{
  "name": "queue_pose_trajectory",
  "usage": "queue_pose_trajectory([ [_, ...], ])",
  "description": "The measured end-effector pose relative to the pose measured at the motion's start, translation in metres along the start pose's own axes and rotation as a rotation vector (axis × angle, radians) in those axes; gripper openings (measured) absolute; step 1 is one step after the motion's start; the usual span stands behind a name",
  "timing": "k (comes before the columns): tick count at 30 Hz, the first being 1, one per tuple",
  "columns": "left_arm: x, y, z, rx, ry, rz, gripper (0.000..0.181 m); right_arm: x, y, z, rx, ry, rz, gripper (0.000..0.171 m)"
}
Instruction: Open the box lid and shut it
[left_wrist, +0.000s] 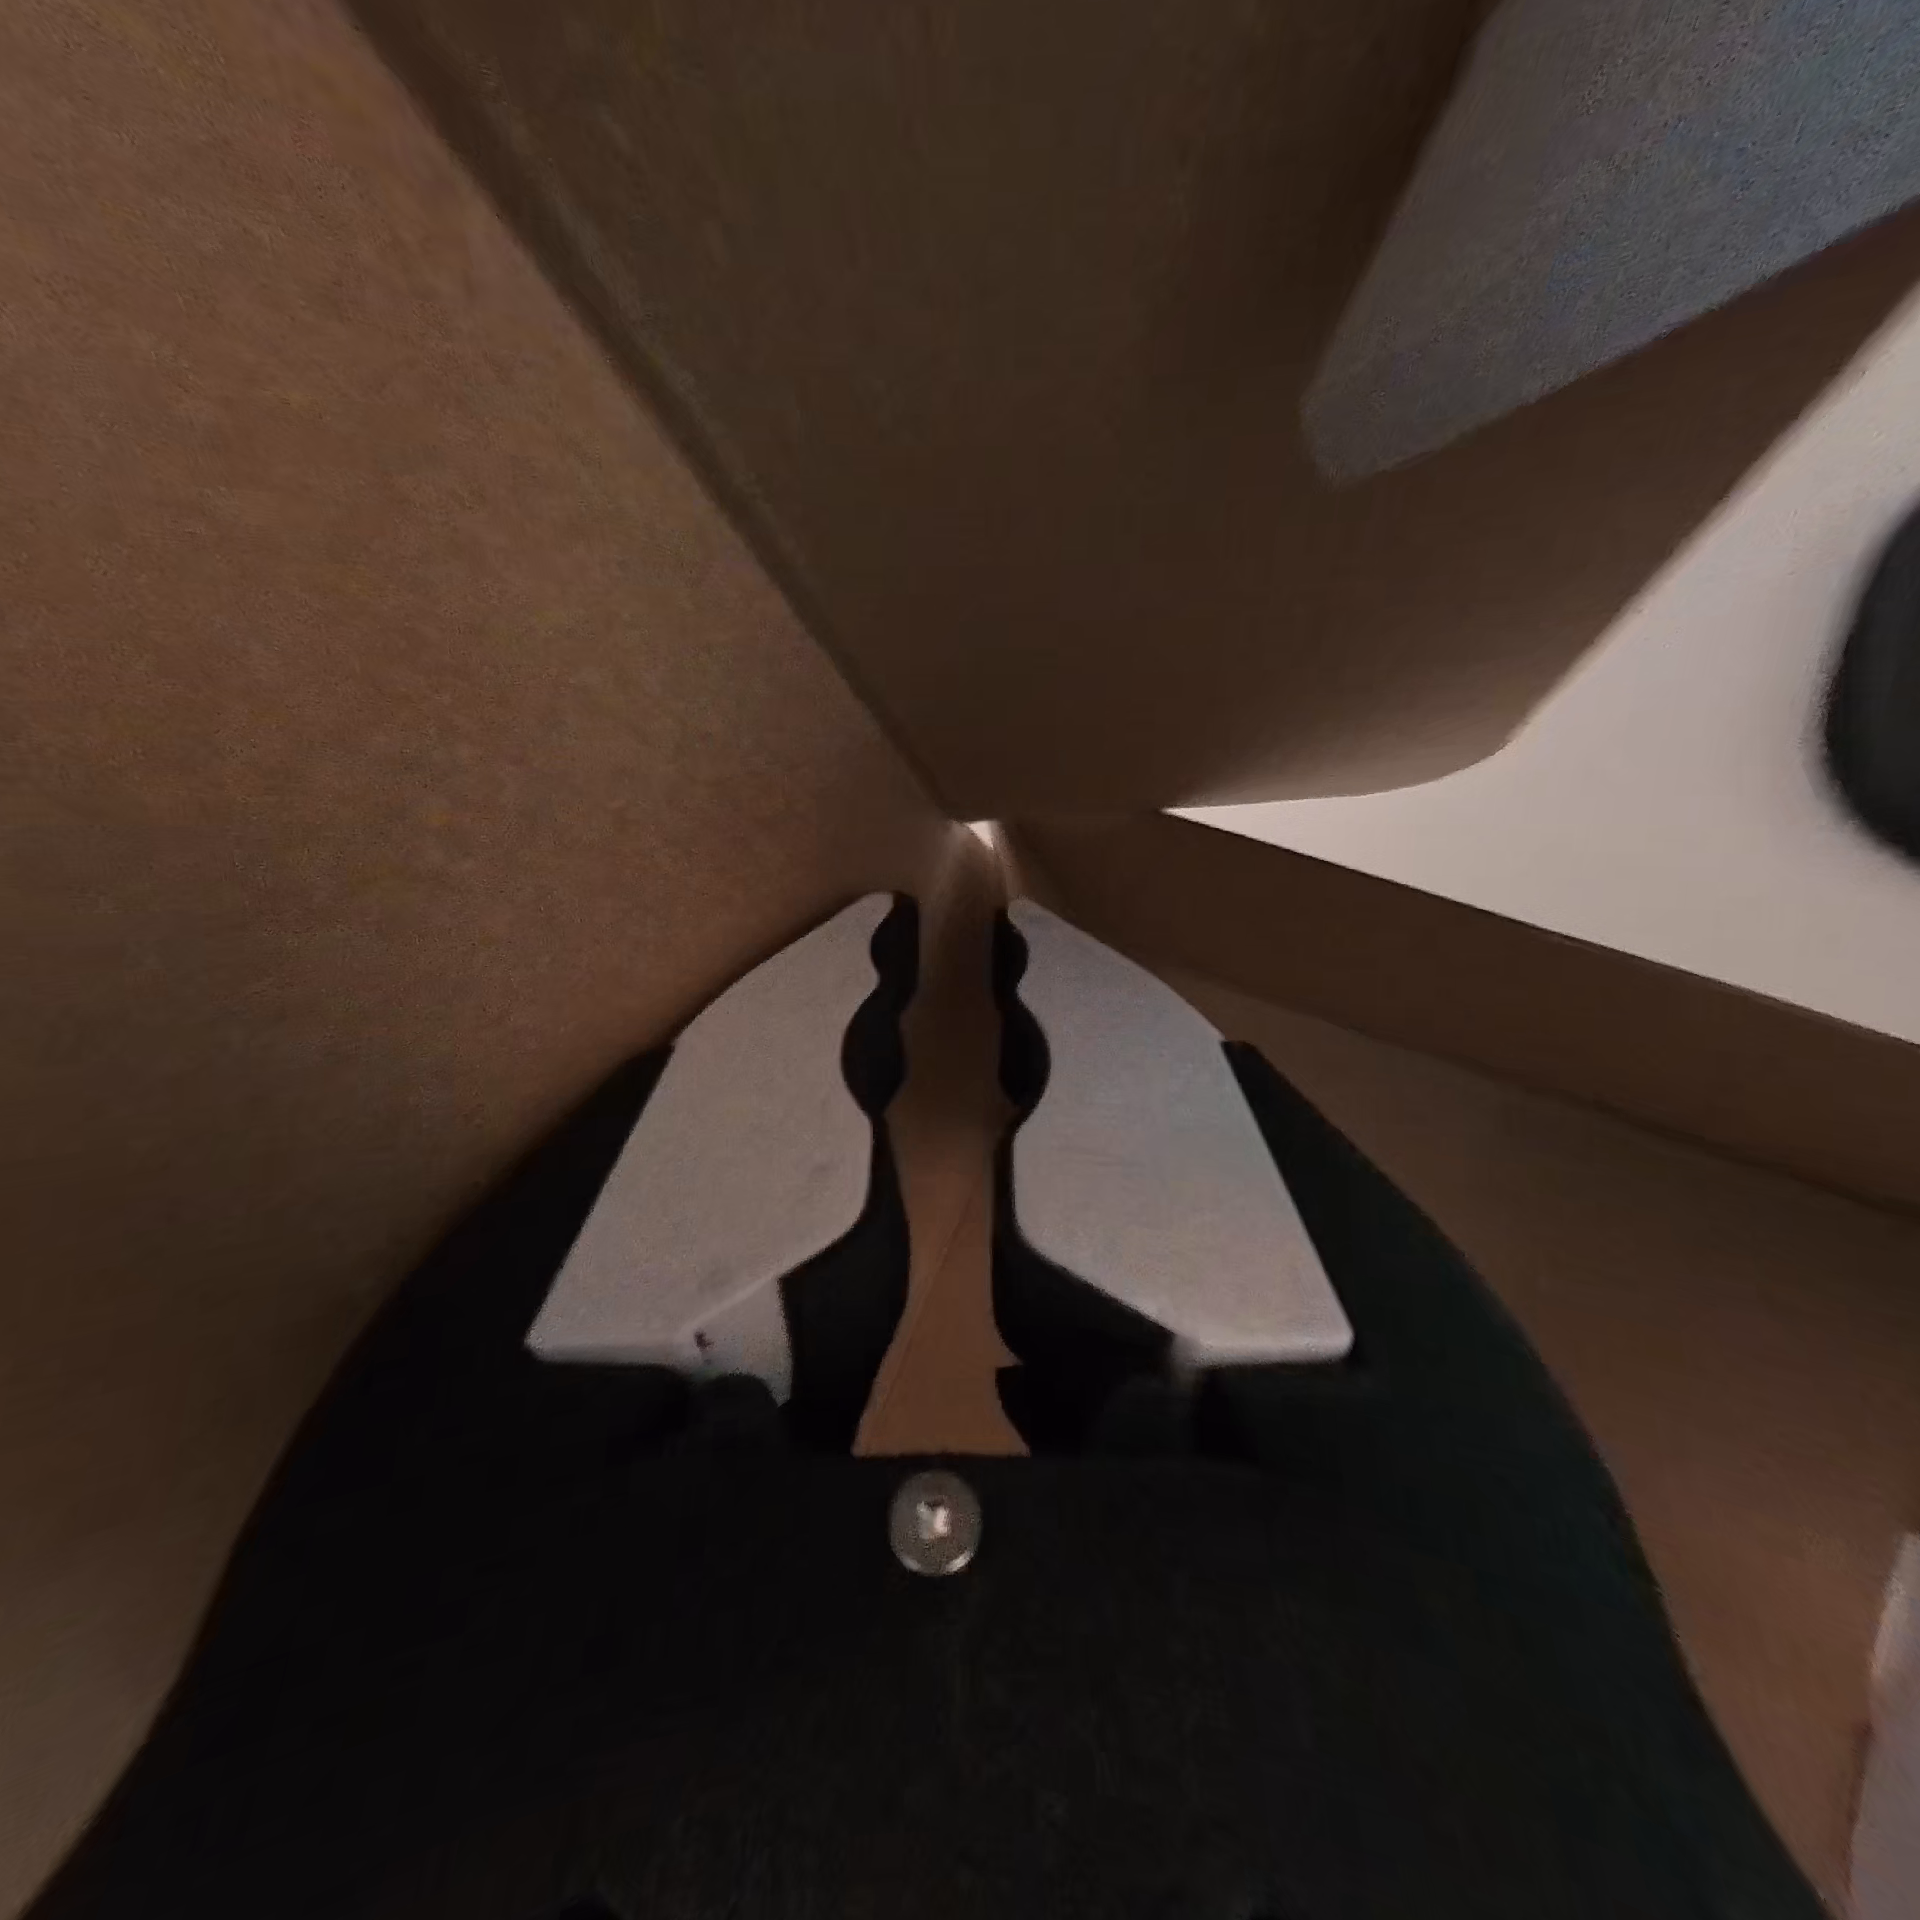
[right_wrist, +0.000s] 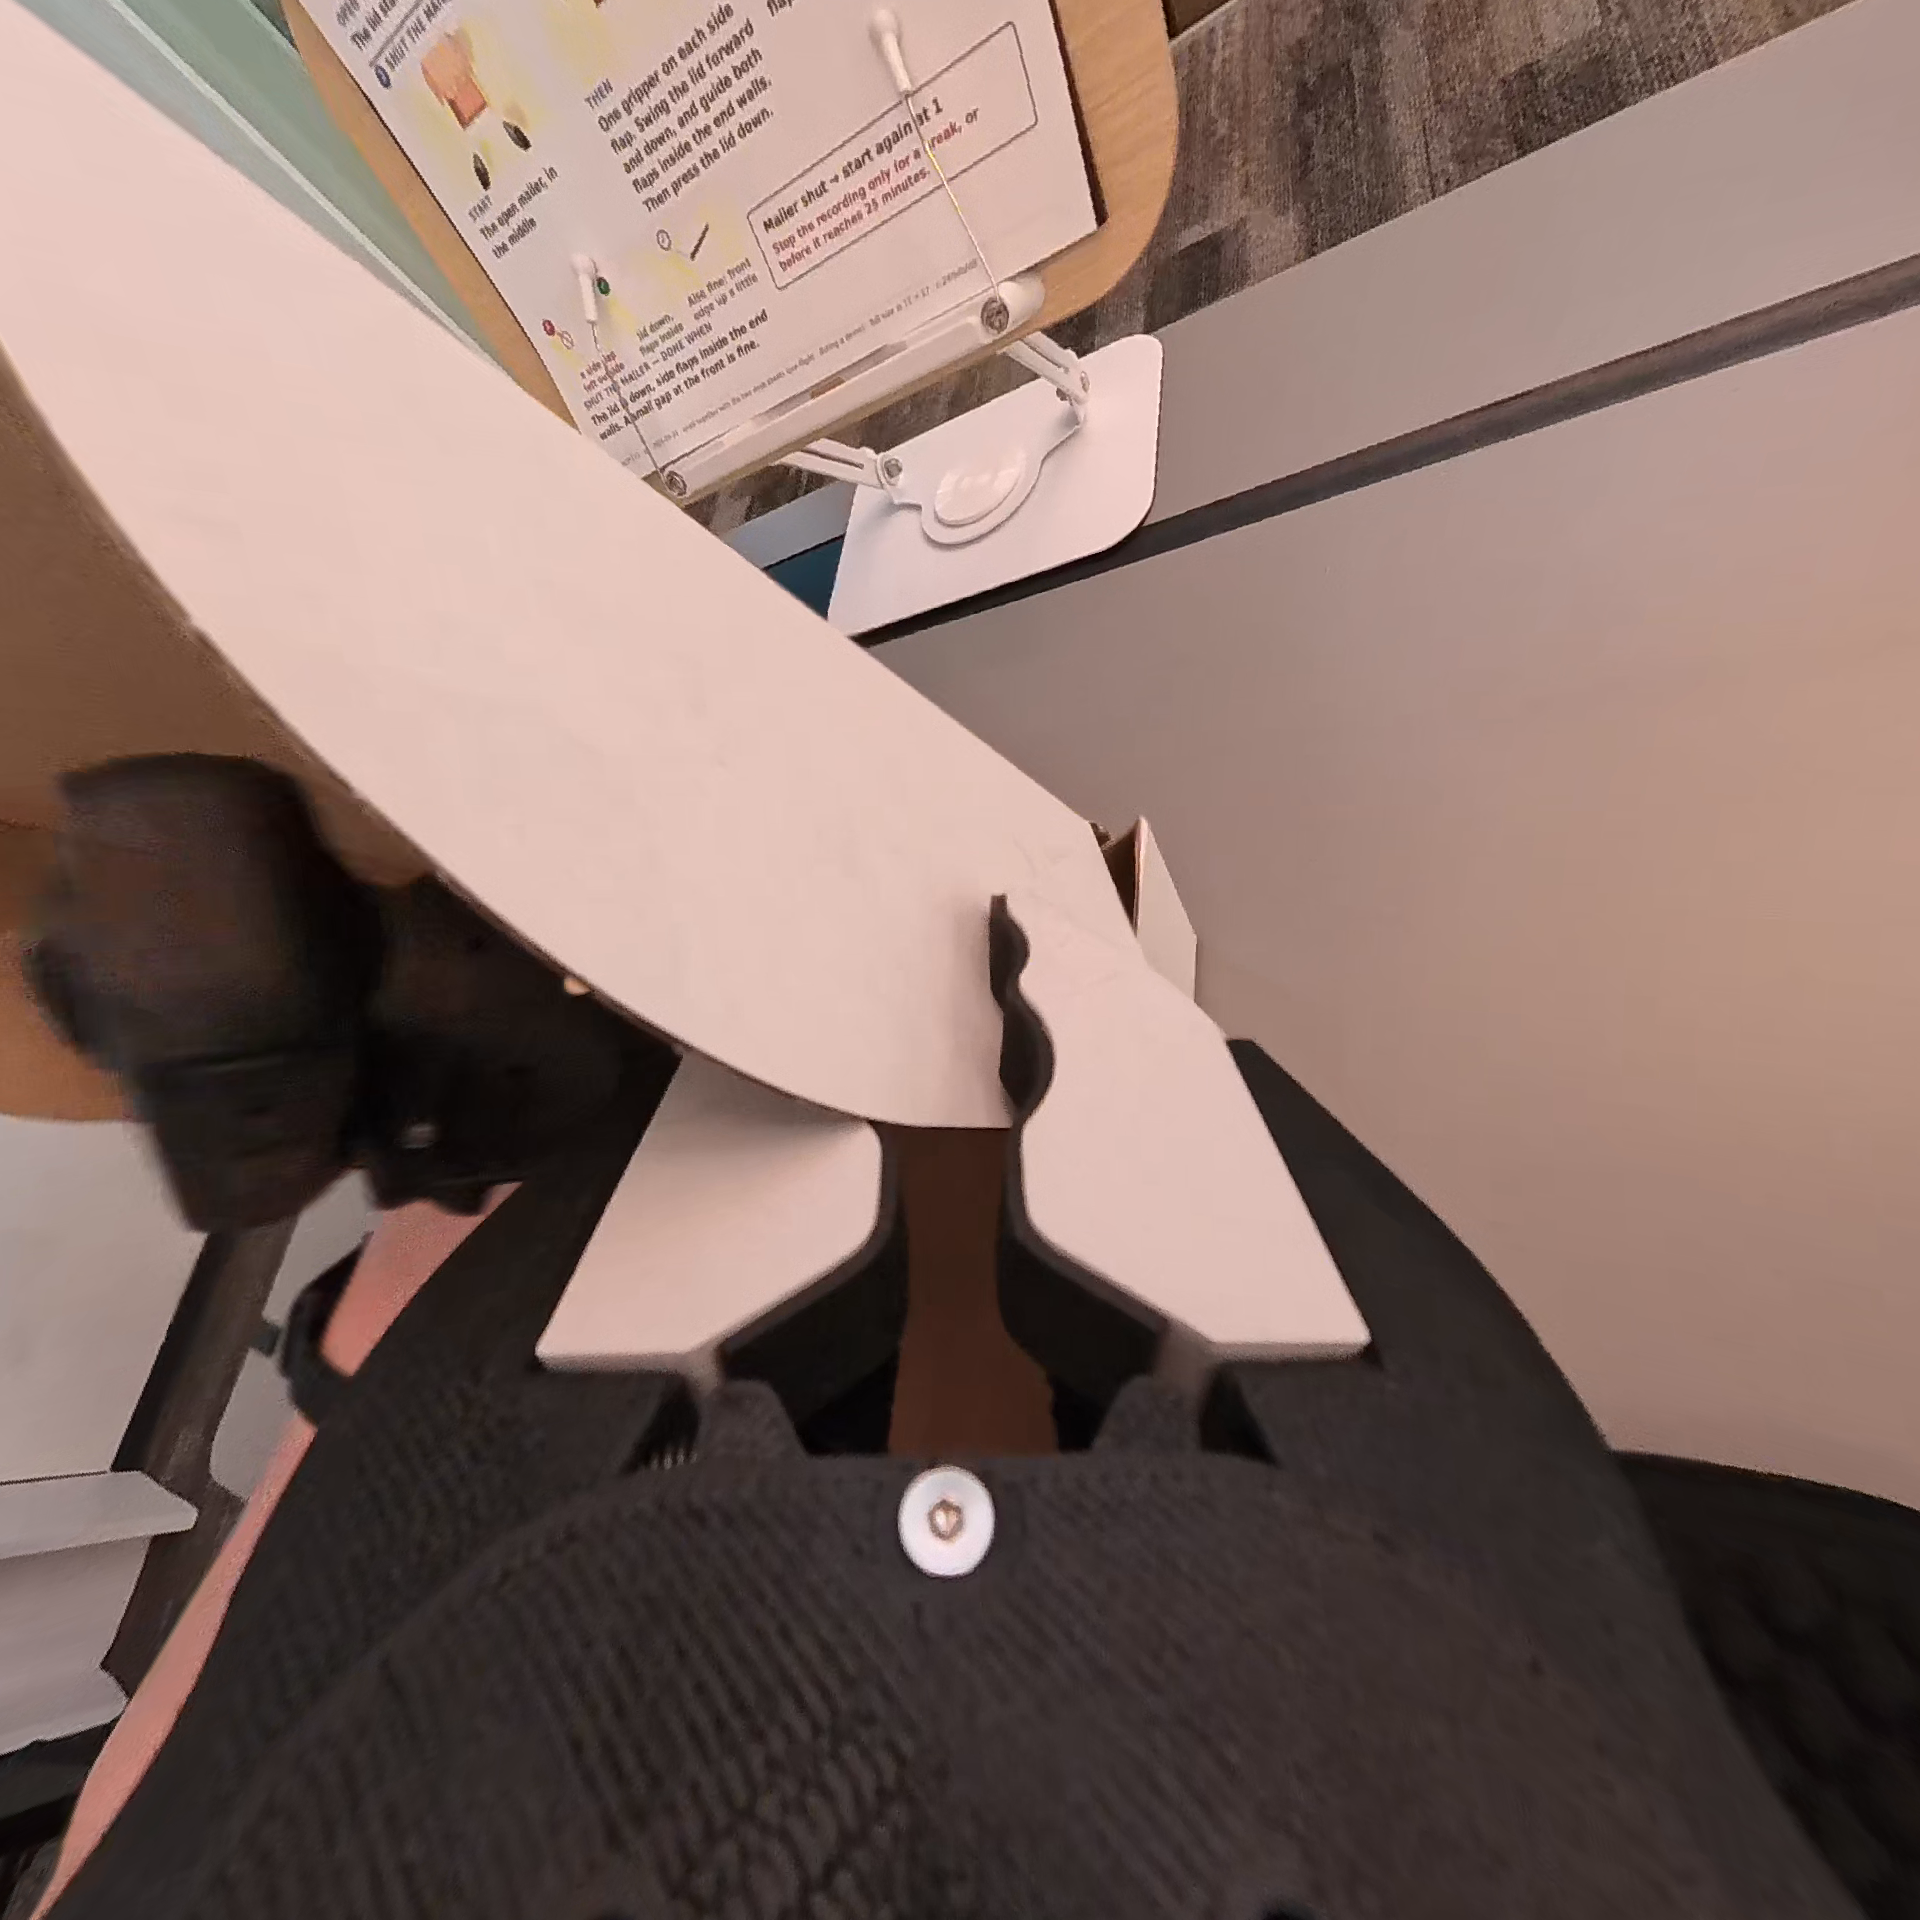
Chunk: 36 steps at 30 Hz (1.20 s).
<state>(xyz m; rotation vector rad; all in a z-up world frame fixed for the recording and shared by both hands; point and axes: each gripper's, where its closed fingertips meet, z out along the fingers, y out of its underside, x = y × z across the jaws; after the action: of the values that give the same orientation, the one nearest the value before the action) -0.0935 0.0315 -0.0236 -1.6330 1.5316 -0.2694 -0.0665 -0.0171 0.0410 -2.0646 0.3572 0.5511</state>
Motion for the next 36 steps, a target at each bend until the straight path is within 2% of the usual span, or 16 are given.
queue_pose_trajectory([
  [1,0.01,-0.002,-0.008,0.005,0.086,-0.022,0.01,0.0,0.001,0.001,-0.008,-0.003,0.0,0.013],
  [4,0.06,0.011,-0.029,-0.098,0.423,-0.098,0.005,-0.001,0.0,0.003,-0.01,-0.013,-0.001,0.013],
  [6,0.079,0.024,-0.029,-0.149,0.476,-0.064,0.001,-0.002,0.0,0.004,-0.011,-0.009,-0.006,0.013],
  [8,0.078,0.042,-0.018,-0.211,0.4,-0.017,0.0,-0.004,0.0,0.004,-0.014,-0.006,-0.005,0.013],
  [12,0.043,0.071,0.011,-0.324,0.127,-0.024,0.0,-0.009,-0.001,0.003,-0.025,-0.004,0.004,0.013],
  [16,0.014,0.061,0.015,-0.248,-0.022,-0.037,0.0,-0.013,-0.001,0.001,-0.039,-0.015,0.027,0.014],
  [21,-0.002,0.059,0.017,-0.202,-0.058,-0.155,0.0,-0.023,-0.003,-0.001,-0.054,-0.017,0.037,0.016],
  [25,-0.012,0.07,0.021,-0.244,-0.114,-0.144,0.0,-0.028,-0.002,0.0,-0.038,-0.03,0.084,0.017],
  [31,-0.013,0.075,0.026,-0.264,-0.123,-0.137,0.0,-0.027,-0.001,0.009,0.02,-0.008,0.167,0.019],
  [36,-0.014,0.075,0.029,-0.248,-0.108,-0.183,0.0,-0.033,-0.005,0.014,0.0,-0.012,0.201,0.02],
])
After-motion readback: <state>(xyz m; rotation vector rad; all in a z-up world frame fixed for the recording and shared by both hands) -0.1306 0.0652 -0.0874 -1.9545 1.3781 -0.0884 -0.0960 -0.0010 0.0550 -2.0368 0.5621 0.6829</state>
